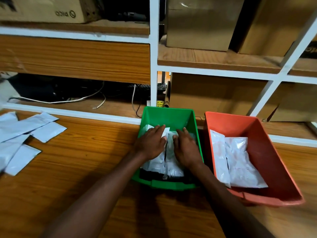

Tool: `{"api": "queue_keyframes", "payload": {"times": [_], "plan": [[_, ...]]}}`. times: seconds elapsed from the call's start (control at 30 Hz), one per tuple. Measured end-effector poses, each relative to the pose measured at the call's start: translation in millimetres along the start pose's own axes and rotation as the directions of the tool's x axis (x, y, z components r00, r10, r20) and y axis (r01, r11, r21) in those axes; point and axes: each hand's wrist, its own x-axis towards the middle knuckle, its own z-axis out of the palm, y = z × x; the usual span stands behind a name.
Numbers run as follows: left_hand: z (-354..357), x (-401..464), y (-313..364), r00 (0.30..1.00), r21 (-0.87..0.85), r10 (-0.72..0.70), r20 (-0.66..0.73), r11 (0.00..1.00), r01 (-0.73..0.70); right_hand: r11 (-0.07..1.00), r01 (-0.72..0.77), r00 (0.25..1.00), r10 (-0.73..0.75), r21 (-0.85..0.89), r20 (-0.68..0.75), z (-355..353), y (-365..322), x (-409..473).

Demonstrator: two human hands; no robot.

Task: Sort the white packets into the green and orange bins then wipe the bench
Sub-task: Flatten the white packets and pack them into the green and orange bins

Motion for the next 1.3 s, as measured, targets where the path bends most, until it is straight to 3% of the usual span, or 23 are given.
{"api": "queue_keyframes", "payload": {"times": [0.13,0.4,0.73,0.97,1.3], "plan": [[-19.7,-43.7,15.5,0.988,-0.098,-0.025,-0.155,0.995,0.010,0.989,0.133,0.967,-0.115,0.065,-0.228,-12.8,-17.3,-34.9],[-30.6,-158.0,35.5,0.889,-0.247,-0.190,-0.417,0.965,0.090,0.941,0.330,0.871,-0.274,0.072,-0.408,-8.1,-50.7,-106.8],[-26.2,-307.3,-21.3,0.716,-0.289,-0.472,-0.514,0.881,0.374,0.820,0.537,0.836,-0.486,0.200,-0.253,70.8,-111.5,-194.4],[-22.1,-397.3,-96.4,0.671,-0.281,-0.589,-0.450,0.806,0.520,0.869,0.450,0.886,-0.463,0.205,0.016,148.7,-178.6,-241.5],[-50.3,-482.0,-221.0,0.657,-0.236,-0.654,-0.374,0.753,0.615,0.887,0.435,0.871,-0.458,0.155,0.176,260.2,-289.9,-277.9]]}}
